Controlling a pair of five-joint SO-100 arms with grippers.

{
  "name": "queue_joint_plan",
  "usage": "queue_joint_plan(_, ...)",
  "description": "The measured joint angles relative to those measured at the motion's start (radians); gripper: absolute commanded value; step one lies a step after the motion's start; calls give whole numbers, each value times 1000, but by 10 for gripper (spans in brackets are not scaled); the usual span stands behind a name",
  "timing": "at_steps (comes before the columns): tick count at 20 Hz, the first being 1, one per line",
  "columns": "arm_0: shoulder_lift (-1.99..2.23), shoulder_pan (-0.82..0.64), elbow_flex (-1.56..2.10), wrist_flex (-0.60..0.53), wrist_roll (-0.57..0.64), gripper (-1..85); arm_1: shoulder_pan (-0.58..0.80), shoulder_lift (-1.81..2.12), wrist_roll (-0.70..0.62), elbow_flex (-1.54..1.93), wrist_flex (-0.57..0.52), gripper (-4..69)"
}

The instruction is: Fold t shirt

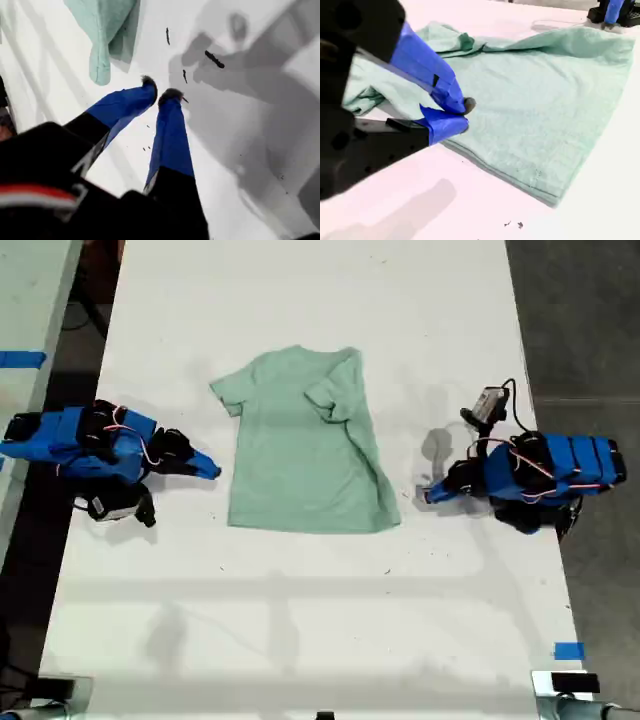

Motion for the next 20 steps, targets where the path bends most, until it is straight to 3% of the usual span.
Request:
queue_joint_plan(3, -9, 40, -51, 2, -26, 12, 20, 2, -26, 8, -3, 30)
queue_joint_plan(6, -227, 37, -250, 89, -72, 114, 40, 2, -29, 8, -3, 32)
queue_joint_plan(8, -548, 31, -508, 198, -75, 235, 46, 2, -31, 8, -2, 32)
queue_joint_plan(10, -925, -84, -833, 374, -66, 283, 46, 3, -35, 8, 0, 35)
queue_joint_plan(11, -1109, -164, -1009, 479, -20, 290, 46, 3, -35, 8, 0, 36)
queue_joint_plan(13, -1413, -321, -1278, 558, 160, 311, 46, 3, -35, 8, 0, 38)
queue_joint_plan(17, -1853, -600, -1623, 569, 449, 317, 15, 3, -37, 8, 0, 38)
queue_joint_plan(20, -2006, -709, -1763, 575, 538, 315, -11, 5, -35, 8, 0, 42)
